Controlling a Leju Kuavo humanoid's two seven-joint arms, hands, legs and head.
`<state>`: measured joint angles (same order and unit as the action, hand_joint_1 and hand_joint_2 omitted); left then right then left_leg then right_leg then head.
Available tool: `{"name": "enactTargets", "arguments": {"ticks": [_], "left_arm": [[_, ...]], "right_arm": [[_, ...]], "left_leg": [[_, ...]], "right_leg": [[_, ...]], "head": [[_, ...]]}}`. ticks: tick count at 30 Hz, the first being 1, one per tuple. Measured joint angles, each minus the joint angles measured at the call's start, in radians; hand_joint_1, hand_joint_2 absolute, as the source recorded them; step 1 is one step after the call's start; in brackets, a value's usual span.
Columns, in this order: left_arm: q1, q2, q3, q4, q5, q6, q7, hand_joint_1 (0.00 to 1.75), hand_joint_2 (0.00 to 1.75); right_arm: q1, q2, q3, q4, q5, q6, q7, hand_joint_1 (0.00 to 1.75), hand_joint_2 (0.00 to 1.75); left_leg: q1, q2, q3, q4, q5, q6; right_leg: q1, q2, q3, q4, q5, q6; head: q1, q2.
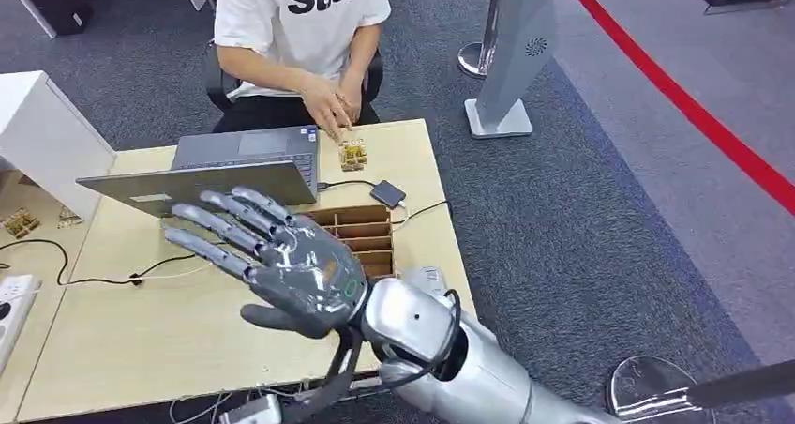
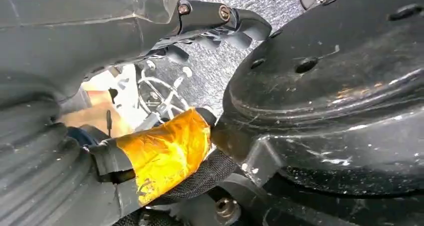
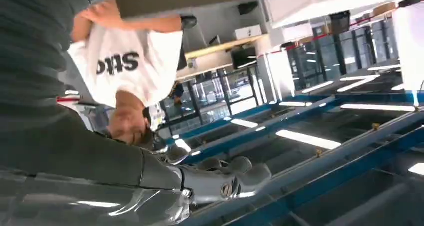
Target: Pass the card to the sensor for recognition and then transmit it.
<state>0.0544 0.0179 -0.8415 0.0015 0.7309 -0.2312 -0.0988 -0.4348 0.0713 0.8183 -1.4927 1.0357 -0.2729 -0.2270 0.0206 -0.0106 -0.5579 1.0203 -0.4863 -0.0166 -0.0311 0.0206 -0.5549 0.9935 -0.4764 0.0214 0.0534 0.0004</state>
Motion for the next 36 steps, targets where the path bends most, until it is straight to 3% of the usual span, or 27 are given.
{"name": "enactTargets", "arguments": {"ticks": [6,14,23,29,36], "left_arm": [[0.010,-0.019,0.018,0.000,0.028,0.026,-0.009,0.00,1.75],[0.013,-0.027,0.018,0.000,0.041,0.034,-0.012,0.00,1.75],[0.014,-0.032,0.018,0.000,0.059,0.045,-0.014,0.00,1.75],[0.014,-0.032,0.018,0.000,0.058,0.043,-0.014,0.00,1.75],[0.013,-0.032,0.018,0.000,0.059,0.042,-0.008,0.00,1.75]], "right_arm": [[0.202,-0.083,0.002,0.014,-0.012,-0.062,-0.018,0.00,1.75],[0.291,-0.089,-0.009,0.094,0.054,-0.063,0.019,0.00,1.75],[0.294,-0.039,-0.052,0.198,0.169,-0.051,0.152,0.00,1.75],[0.269,0.008,-0.101,0.263,0.110,-0.004,0.140,0.00,1.75],[0.227,0.044,-0.172,0.343,0.092,0.002,0.126,0.00,1.75]], "left_leg": [[0.000,0.000,0.000,0.000,0.000,0.000],[0.000,0.000,0.000,0.000,0.000,0.000],[0.000,0.000,0.000,0.000,0.000,0.000],[0.000,0.000,0.000,0.000,0.000,0.000],[0.000,0.000,0.000,0.000,0.001,0.000]], "right_leg": [[0.000,0.000,-0.001,0.000,0.000,0.000],[0.000,0.000,0.000,0.000,0.000,0.000],[0.000,0.000,0.000,0.000,0.000,0.000],[0.000,0.000,0.000,0.001,0.000,0.000],[0.000,0.000,0.000,0.001,0.000,0.000]], "head": [[0.000,0.000],[0.000,0.000],[0.000,0.000],[0.000,0.000],[0.000,0.000]]}}
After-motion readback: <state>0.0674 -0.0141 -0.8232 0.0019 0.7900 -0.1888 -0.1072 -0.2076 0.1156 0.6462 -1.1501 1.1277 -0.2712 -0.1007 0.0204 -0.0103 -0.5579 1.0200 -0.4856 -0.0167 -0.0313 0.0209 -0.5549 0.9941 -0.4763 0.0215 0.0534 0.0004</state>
